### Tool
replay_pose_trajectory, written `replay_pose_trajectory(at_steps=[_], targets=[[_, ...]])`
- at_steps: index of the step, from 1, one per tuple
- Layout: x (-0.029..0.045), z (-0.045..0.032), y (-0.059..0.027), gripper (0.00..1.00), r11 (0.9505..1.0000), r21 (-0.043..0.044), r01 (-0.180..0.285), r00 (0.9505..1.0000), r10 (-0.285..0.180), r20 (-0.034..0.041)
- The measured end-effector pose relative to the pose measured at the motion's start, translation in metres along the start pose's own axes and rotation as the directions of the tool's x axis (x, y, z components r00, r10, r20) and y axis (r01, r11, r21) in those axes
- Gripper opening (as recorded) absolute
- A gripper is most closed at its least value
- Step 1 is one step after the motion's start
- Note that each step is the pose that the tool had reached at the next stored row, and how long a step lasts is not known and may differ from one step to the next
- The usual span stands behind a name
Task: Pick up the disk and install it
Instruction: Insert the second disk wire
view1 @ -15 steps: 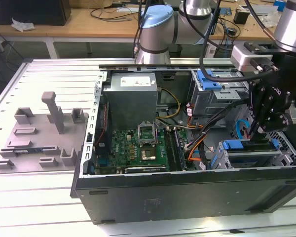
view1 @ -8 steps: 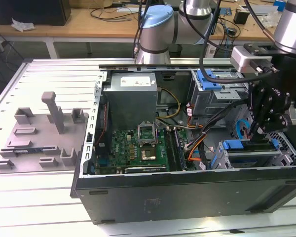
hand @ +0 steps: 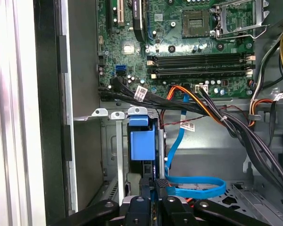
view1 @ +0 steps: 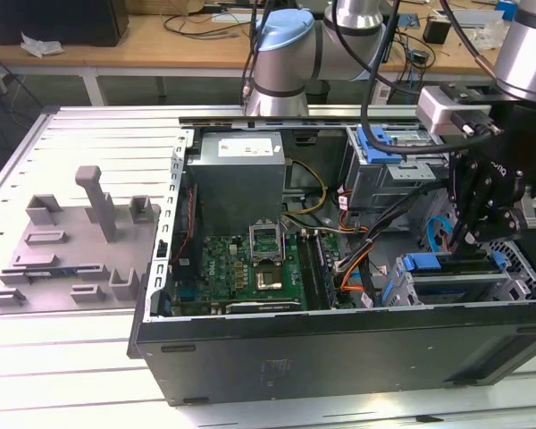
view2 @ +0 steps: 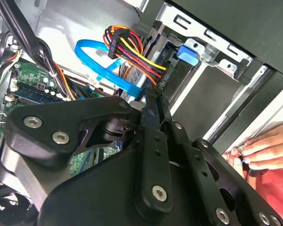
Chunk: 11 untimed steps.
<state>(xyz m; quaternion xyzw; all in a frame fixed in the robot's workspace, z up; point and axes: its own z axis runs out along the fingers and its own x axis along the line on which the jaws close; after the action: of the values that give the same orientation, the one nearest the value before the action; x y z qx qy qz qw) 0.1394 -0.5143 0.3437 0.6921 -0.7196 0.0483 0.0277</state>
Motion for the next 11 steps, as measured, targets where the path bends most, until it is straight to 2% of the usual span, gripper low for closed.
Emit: replay_pose_trajectory(at_steps=[11], targets=[[-0.0004, 0.0038, 0.0001, 0.16, 1.0, 0.0, 0.0, 1.0, 0.0, 0.0001]])
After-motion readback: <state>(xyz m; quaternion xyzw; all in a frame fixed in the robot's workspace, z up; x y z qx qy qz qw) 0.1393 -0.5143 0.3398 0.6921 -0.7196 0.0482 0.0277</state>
